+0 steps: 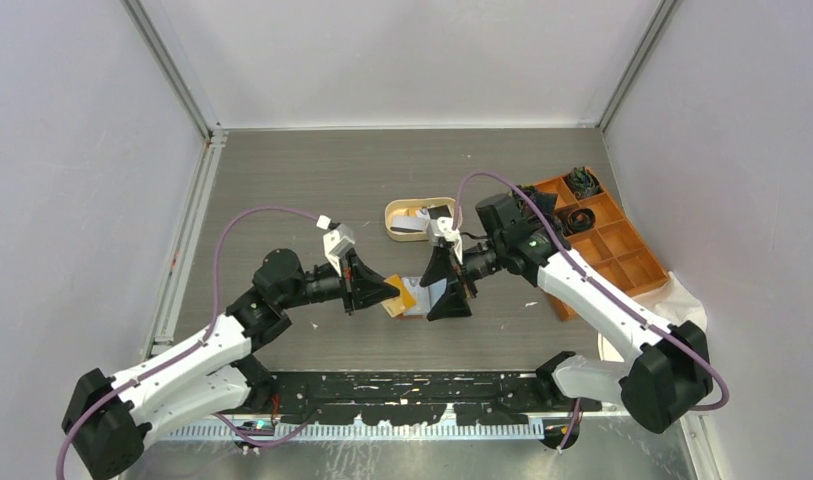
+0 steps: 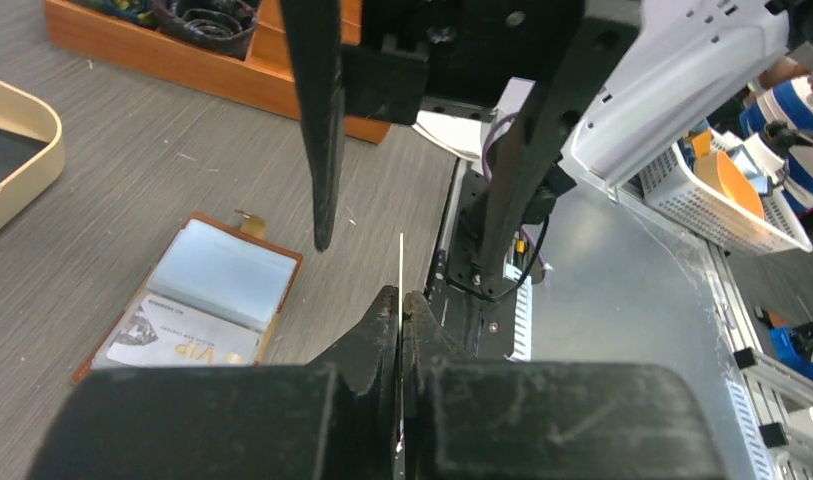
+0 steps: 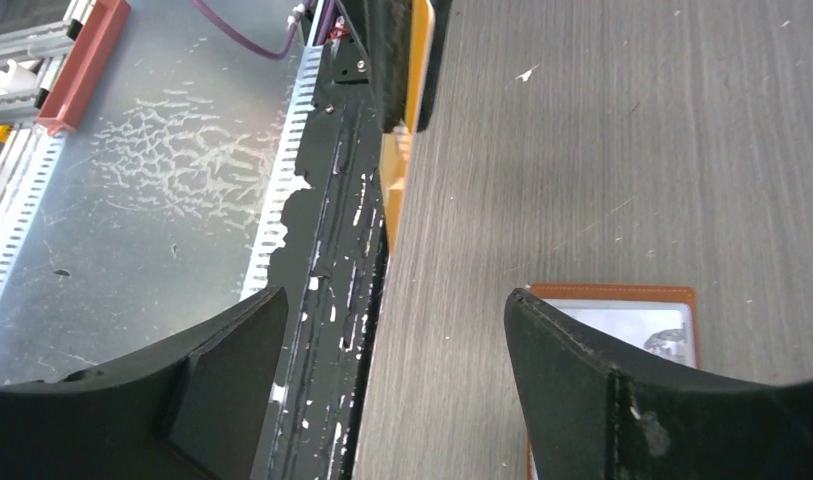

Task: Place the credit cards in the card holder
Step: Insert the credit card into the card holder.

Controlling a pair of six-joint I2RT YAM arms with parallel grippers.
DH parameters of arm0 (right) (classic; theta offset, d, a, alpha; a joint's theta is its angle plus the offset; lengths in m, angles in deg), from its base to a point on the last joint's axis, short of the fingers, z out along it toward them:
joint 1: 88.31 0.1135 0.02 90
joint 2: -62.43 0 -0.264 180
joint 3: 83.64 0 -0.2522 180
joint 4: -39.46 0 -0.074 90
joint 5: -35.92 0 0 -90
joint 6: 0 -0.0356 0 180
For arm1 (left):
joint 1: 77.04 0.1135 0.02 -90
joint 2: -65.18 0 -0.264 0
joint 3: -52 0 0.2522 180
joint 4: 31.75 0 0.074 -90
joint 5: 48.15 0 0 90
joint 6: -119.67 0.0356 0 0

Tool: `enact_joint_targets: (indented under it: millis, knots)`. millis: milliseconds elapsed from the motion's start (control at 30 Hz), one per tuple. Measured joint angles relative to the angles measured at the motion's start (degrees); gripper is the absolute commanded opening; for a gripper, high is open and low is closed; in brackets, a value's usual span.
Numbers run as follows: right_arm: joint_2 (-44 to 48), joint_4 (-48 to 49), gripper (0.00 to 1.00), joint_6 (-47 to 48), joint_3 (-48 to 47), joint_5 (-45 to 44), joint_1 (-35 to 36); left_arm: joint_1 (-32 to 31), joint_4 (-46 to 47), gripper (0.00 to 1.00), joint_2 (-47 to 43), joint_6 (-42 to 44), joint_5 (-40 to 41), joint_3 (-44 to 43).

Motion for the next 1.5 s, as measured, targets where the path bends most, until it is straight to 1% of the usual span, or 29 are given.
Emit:
enact_joint_targets:
  millis: [133, 267, 300, 333, 433, 467, 500, 567, 600, 633, 733, 800, 867, 967, 1067, 1133, 1200, 1367, 1500]
  knots:
    - [-0.22, 6.32, 0.68, -6.12, 3.19, -1.18, 2.19, 0.0, -2.29, 0.0, 1.07, 1.77, -2.8, -2.47]
    - [-0.72, 12.24, 0.56, -12.63, 4.35, -1.66, 3.5, 0.0, -3.21, 0.0, 4.31, 2.58, -4.44, -4.57]
    - [-0.94, 13.66, 0.51, -14.16, 4.37, -1.66, 3.8, 0.0, -3.43, 0.0, 5.05, 2.75, -4.72, -5.01]
    - [-1.07, 14.78, 0.45, -15.39, 4.37, -1.66, 4.02, 0.0, -3.48, 0.0, 5.66, 2.93, -4.87, -5.31]
    - [-1.75, 17.64, 0.15, -18.38, 4.37, -1.64, 4.81, 0.0, -3.82, 0.0, 6.84, 3.13, -5.29, -6.05]
    - [-2.12, 18.27, 0.07, -19.15, 4.37, -1.6, 5.07, 0.0, -3.82, 0.0, 7.13, 3.13, -5.42, -6.19]
    - [-2.51, 18.71, 0.02, -19.8, 4.37, -1.51, 5.27, 0.0, -3.85, 0.01, 7.37, 3.13, -5.46, -6.32]
    - [-3.37, 18.93, 0.01, -20.96, 4.31, -1.36, 5.6, 0.0, -4.11, 0.07, 7.56, 3.13, -5.53, -6.4]
    - [-3.8, 18.86, 0.01, -21.27, 4.24, -1.29, 5.73, 0.0, -4.39, 0.15, 7.56, 3.04, -5.53, -6.4]
    - [-4.17, 18.82, 0.01, -21.33, 4.13, -1.14, 5.79, 0.0, -4.57, 0.3, 7.56, 2.73, -5.42, -6.4]
    - [-4.7, 17.79, 0.01, -21.27, 3.72, -0.94, 5.84, 0.0, -2.32, 0.55, 6.8, 0.48, -4.35, -5.53]
    - [-4.7, 16.59, 0.01, -21.14, 3.39, -0.66, 5.84, 0.0, 1.9, 0.66, 4.5, -2.05, -2.84, -2.75]
    - [-4.7, 15.34, 0.01, -20.74, 2.8, 0.02, 5.81, 0.0, 8.17, 0.73, 1.22, -5.6, -0.81, 2.34]
    - [-4.7, 12.98, 0.01, -19.69, 1.44, 1.05, 5.75, 0.0, 18.64, 0.78, -3.19, -11.13, 2.93, 11.93]
    - [-5.09, 11.02, 0.01, -19.04, 0.26, 1.49, 5.51, 0.0, 25.59, 0.82, -6.36, -15.54, 6.93, 19.56]
    - [-5.84, 9.64, 0.01, -18.32, -0.61, 1.62, 5.46, 0.0, 26.8, 0.87, -9.22, -17.55, 9.11, 22.21]
    - [-6.34, 8.81, 0.01, -17.94, -1.05, 1.6, 5.31, 0.0, 26.58, 0.89, -12.68, -18.73, 11.02, 22.95]
    - [-6.97, 7.04, 0.01, -17.25, -1.38, 1.6, 4.72, 0.0, 26.8, 0.87, -19.89, -20.39, 14.73, 23.3]
    - [-7.89, 6.67, 0.01, -17.16, -1.73, 1.44, 4.35, 0.0, 27.15, 0.86, -22.49, -20.87, 16.02, 25.46]
